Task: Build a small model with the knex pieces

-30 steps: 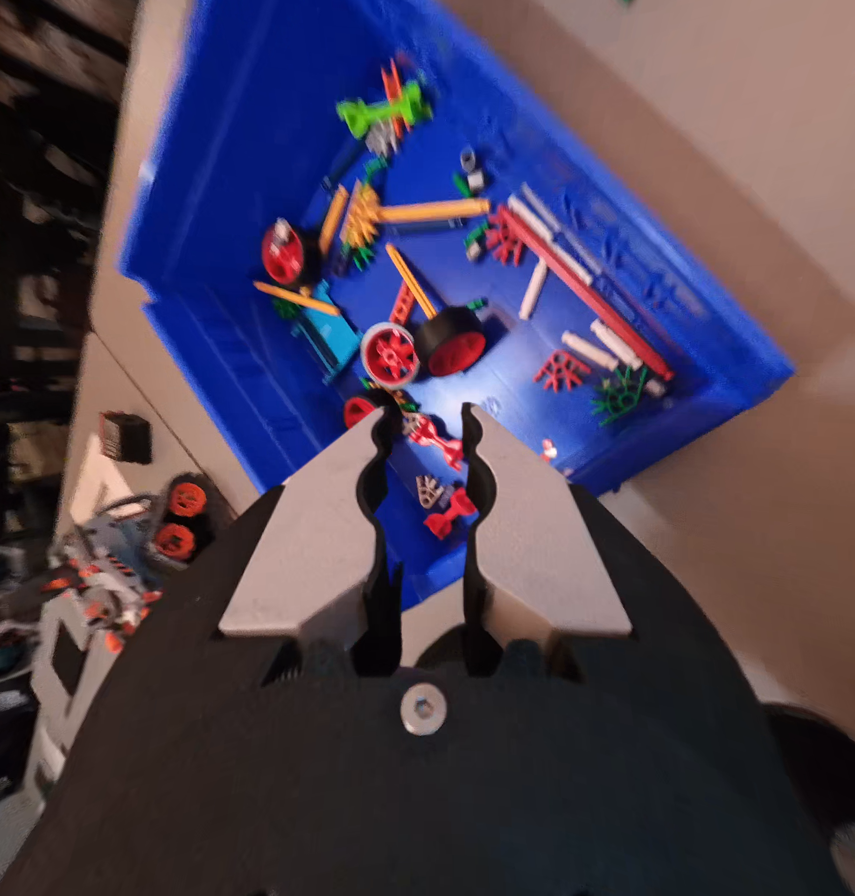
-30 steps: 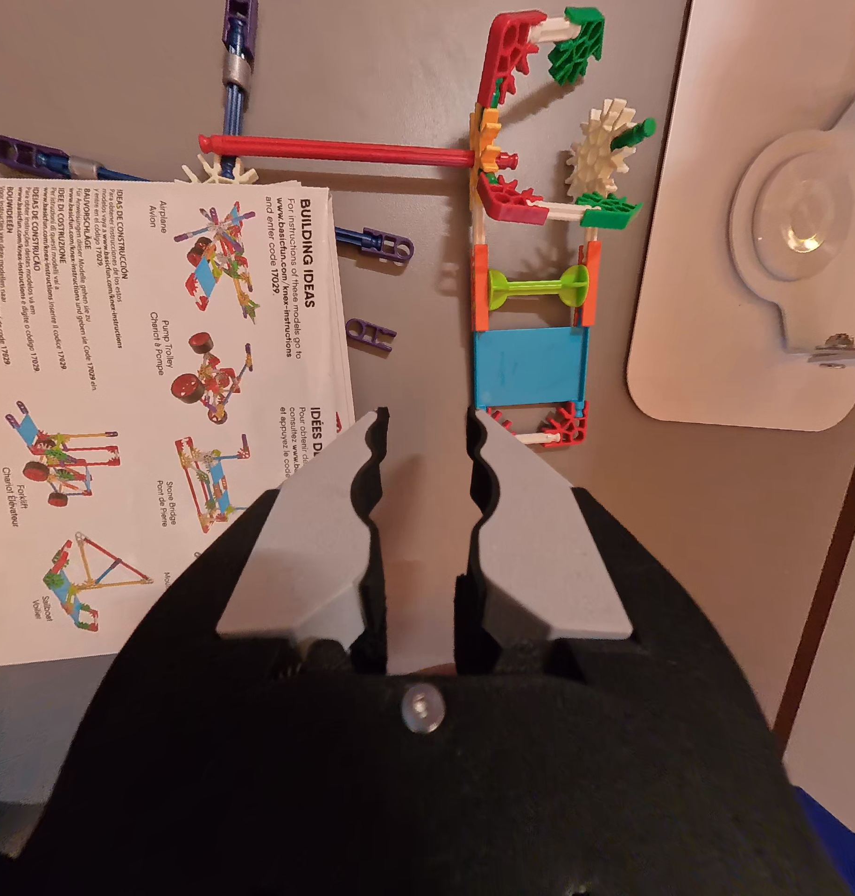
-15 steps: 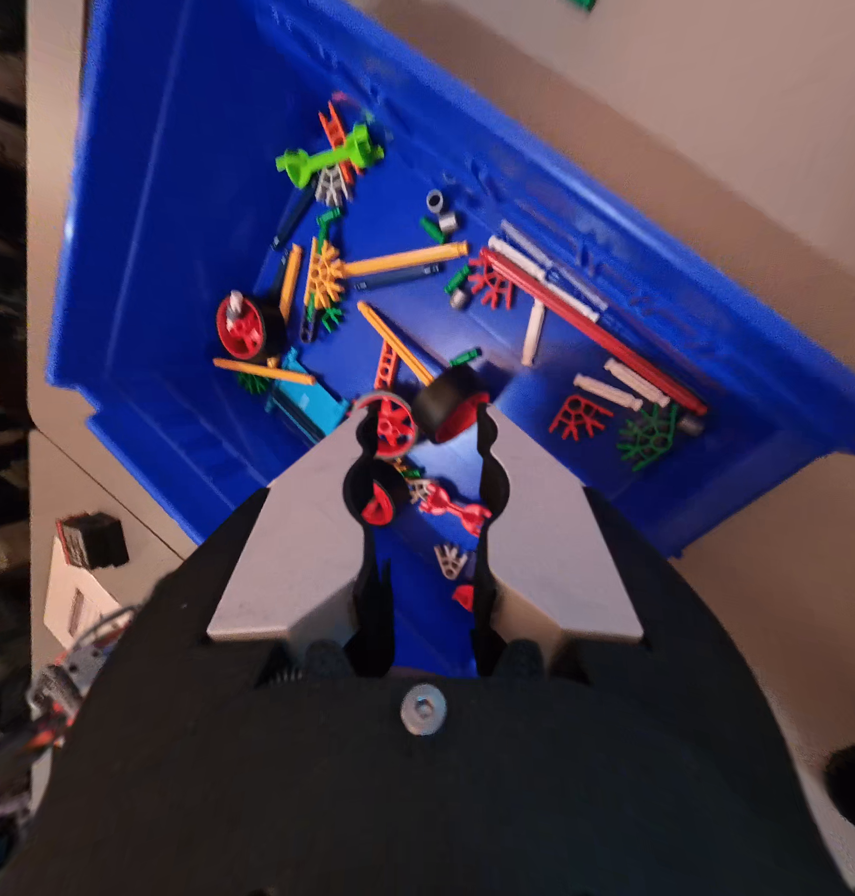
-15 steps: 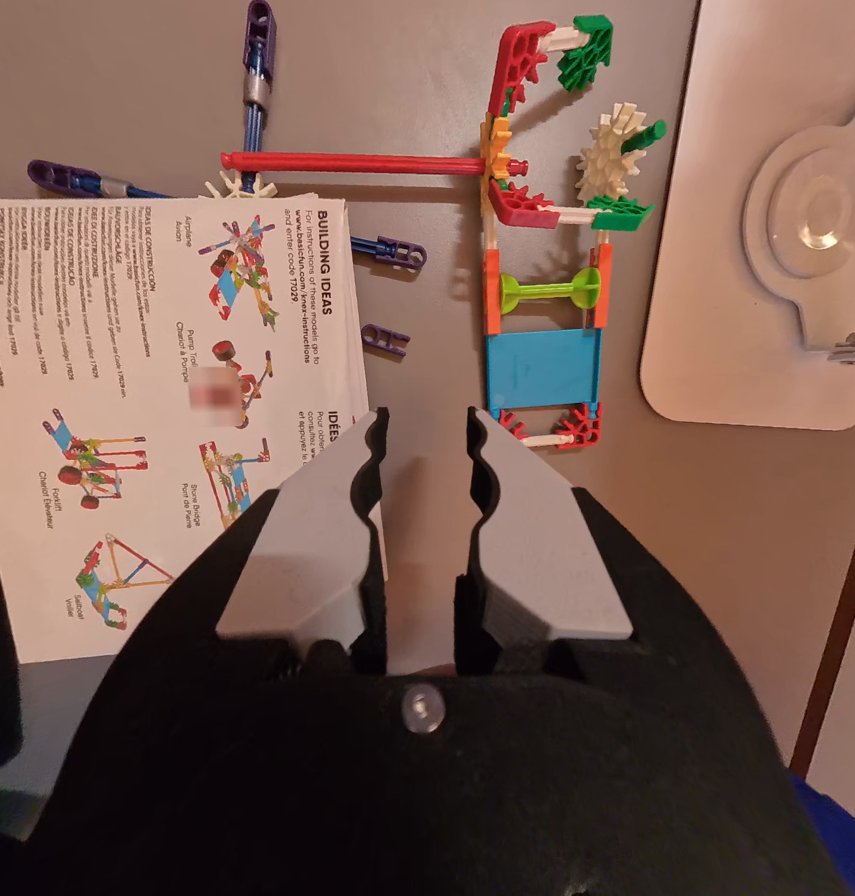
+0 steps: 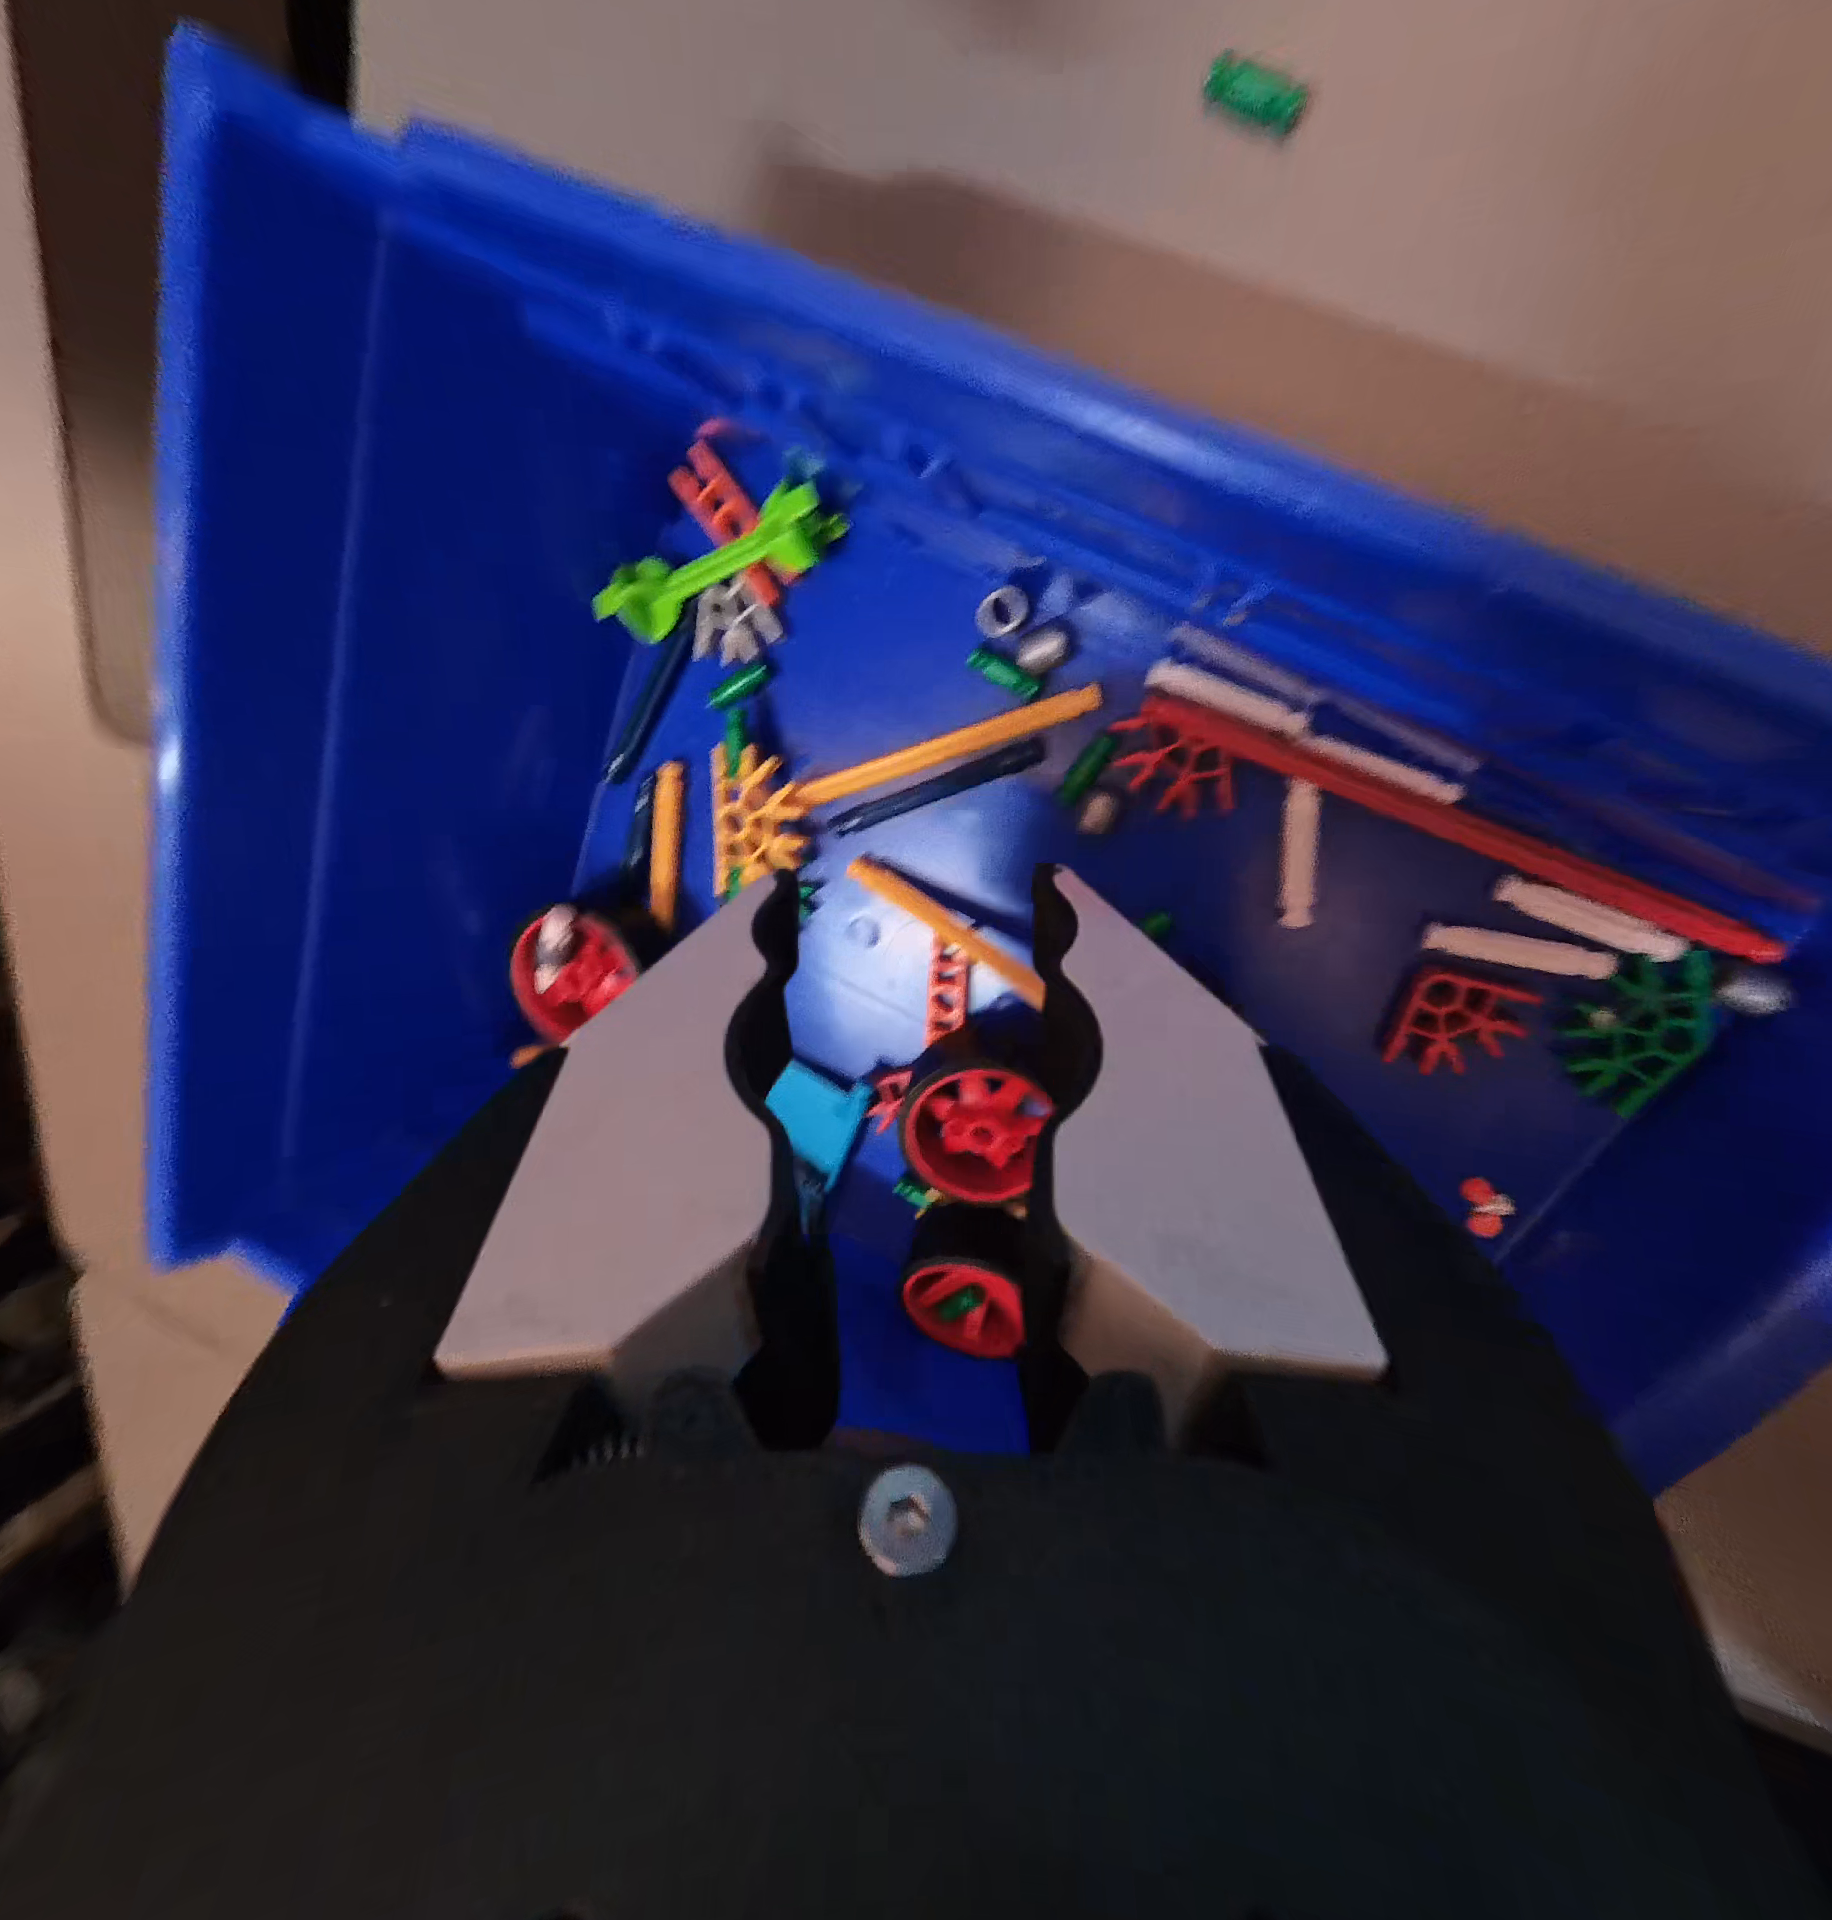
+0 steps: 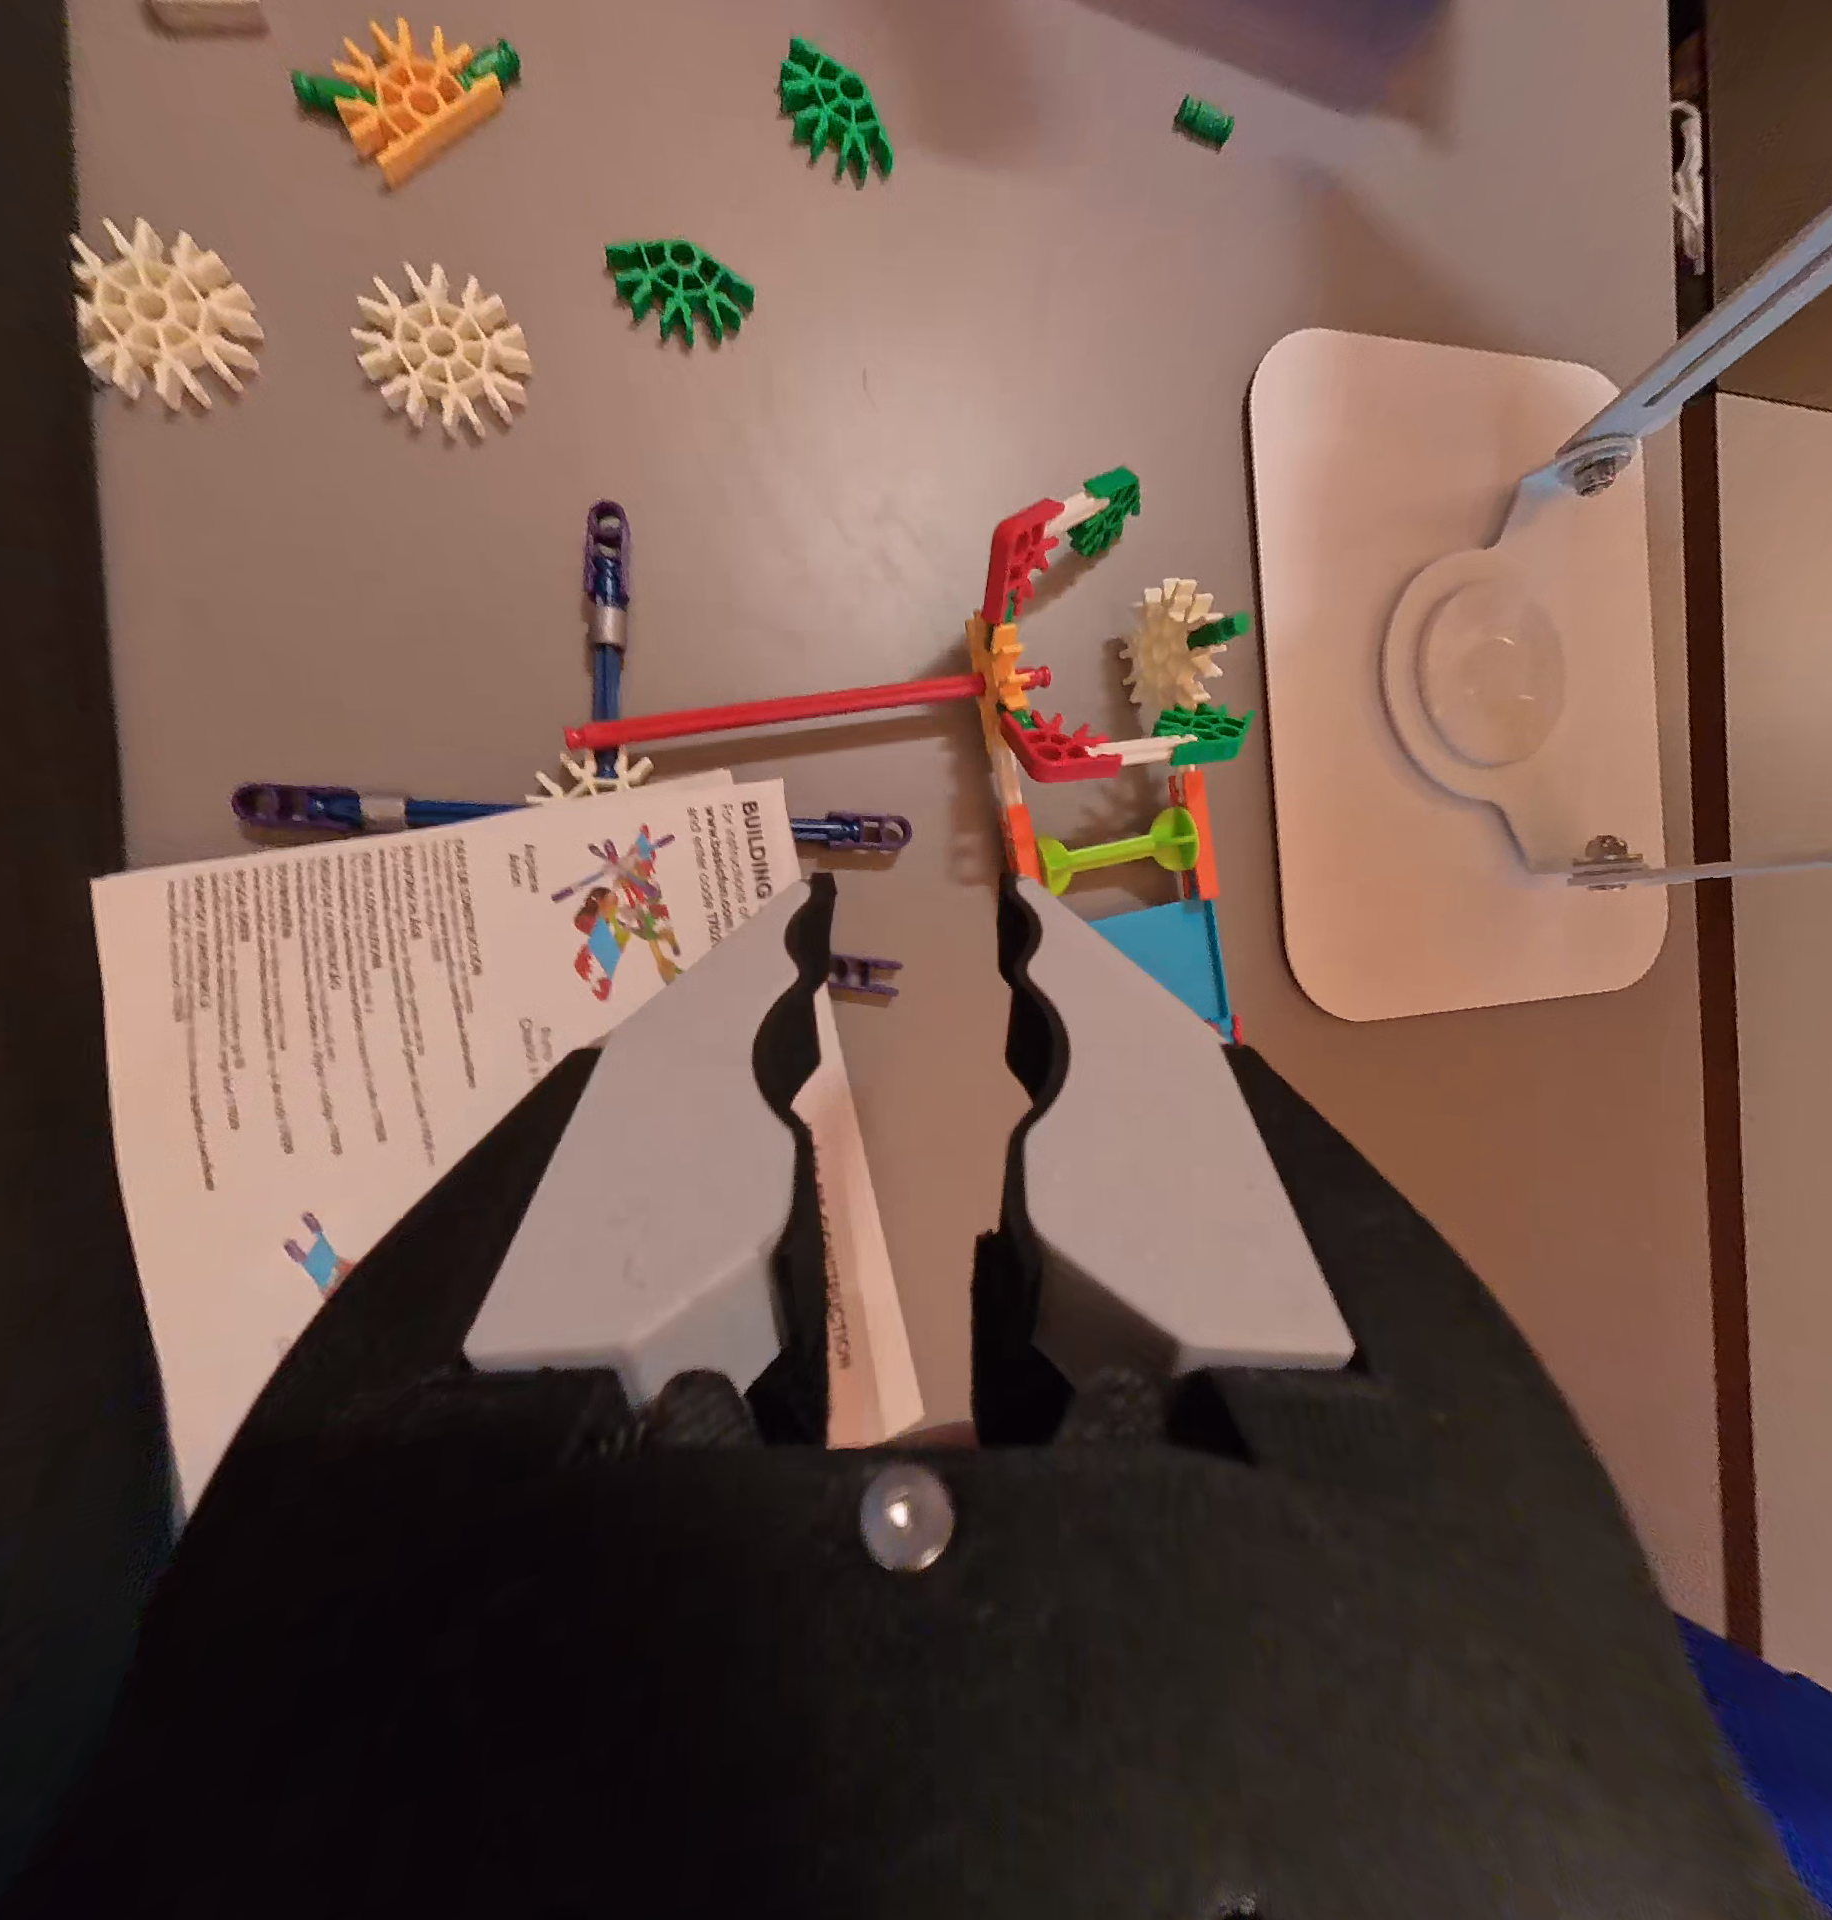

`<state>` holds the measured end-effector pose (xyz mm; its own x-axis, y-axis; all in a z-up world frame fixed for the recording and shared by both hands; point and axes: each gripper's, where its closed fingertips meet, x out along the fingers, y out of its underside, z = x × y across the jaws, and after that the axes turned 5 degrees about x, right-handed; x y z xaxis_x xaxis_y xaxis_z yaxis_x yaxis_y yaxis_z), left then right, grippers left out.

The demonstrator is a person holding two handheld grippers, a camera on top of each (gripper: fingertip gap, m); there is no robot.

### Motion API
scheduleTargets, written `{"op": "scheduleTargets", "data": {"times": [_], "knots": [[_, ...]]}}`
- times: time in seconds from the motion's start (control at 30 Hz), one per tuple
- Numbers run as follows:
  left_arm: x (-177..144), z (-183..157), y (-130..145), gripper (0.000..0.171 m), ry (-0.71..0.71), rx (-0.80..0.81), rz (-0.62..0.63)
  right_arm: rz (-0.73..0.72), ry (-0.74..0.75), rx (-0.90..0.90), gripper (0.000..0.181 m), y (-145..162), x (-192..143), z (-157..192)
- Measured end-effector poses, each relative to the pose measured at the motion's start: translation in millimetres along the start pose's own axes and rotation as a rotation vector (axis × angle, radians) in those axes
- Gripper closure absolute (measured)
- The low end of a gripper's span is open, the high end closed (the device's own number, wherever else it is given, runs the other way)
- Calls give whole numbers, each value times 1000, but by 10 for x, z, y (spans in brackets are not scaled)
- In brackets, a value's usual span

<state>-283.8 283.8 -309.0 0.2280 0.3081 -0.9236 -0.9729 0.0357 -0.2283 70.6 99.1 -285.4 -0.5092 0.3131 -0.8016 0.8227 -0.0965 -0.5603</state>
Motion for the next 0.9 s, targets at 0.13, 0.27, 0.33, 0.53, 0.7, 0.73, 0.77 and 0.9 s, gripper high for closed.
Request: {"op": "scheduleTargets", "data": {"times": [0.13,0.27,0.33,0.53,0.7,0.73,0.77,0.9], "knots": [[-84,-428,-165,123,217,58,-80,-62,0,56,152,-81,-7,97],[-233,-847,-157,125,332,155,-90,-97,-1,88,152,-171,24,132],[-265,-1015,-44,127,359,181,-58,-94,4,88,152,-199,58,136],[-124,-1191,307,131,324,225,17,-81,-5,65,152,-266,163,190],[26,-1217,372,145,300,258,33,-89,-12,62,153,-279,176,214],[41,-1220,389,147,297,260,42,-88,-11,62,153,-271,176,213],[38,-1239,362,149,303,253,24,-87,-11,62,153,-262,175,212],[51,-1250,284,152,291,247,-18,-86,-5,57,153,-226,158,206]]}}
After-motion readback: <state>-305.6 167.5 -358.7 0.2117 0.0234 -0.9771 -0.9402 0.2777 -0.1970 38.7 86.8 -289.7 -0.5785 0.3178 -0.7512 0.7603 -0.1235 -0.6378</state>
